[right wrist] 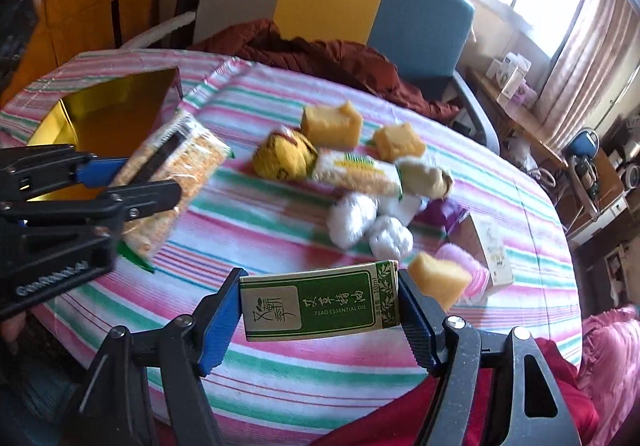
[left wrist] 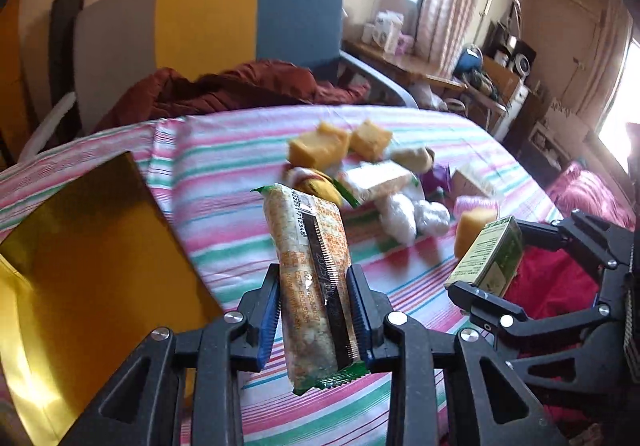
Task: Organize objects
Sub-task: 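Carry the snack bar and green box into the gold tray and release both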
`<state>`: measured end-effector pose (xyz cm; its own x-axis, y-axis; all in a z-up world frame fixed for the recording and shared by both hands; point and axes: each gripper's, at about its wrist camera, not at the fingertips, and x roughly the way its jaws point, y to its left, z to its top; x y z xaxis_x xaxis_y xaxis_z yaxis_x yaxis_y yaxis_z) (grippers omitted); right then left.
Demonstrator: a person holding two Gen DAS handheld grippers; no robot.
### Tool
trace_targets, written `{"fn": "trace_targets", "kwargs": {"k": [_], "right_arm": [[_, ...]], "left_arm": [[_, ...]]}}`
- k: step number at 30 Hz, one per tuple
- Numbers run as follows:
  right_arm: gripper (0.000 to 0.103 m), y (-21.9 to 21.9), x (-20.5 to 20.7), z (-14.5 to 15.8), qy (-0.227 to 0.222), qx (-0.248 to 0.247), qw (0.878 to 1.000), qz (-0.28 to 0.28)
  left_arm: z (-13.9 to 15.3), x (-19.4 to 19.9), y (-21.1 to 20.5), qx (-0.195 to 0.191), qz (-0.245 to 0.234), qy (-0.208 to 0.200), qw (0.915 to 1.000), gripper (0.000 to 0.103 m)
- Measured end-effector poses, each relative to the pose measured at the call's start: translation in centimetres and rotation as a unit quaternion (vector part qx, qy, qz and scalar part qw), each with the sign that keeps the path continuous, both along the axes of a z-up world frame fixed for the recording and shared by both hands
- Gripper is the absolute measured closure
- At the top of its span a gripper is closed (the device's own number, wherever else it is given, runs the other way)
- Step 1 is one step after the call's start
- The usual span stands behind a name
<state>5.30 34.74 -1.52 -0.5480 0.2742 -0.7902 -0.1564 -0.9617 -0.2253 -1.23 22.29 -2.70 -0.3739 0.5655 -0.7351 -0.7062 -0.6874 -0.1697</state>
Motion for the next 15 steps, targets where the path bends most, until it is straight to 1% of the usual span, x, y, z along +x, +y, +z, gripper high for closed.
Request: {"fn": "trace_targets", "kwargs": {"k": [8, 15], "right_arm": [[0.03, -3.9, -1.2, 3.2, 0.049, 0.006, 0.998, 0.044], [0.03, -7.8, -2.9, 4.2, 0.068, 0.006, 0.994, 0.09]], "left_arm": [[2.4, -1.0, -5.8, 0.025, 0.066, 0.012, 0.9975, 0.071], [2.4, -2.0, -10.5, 0.026, 0.123, 0.015, 0.9919, 0.071]]}}
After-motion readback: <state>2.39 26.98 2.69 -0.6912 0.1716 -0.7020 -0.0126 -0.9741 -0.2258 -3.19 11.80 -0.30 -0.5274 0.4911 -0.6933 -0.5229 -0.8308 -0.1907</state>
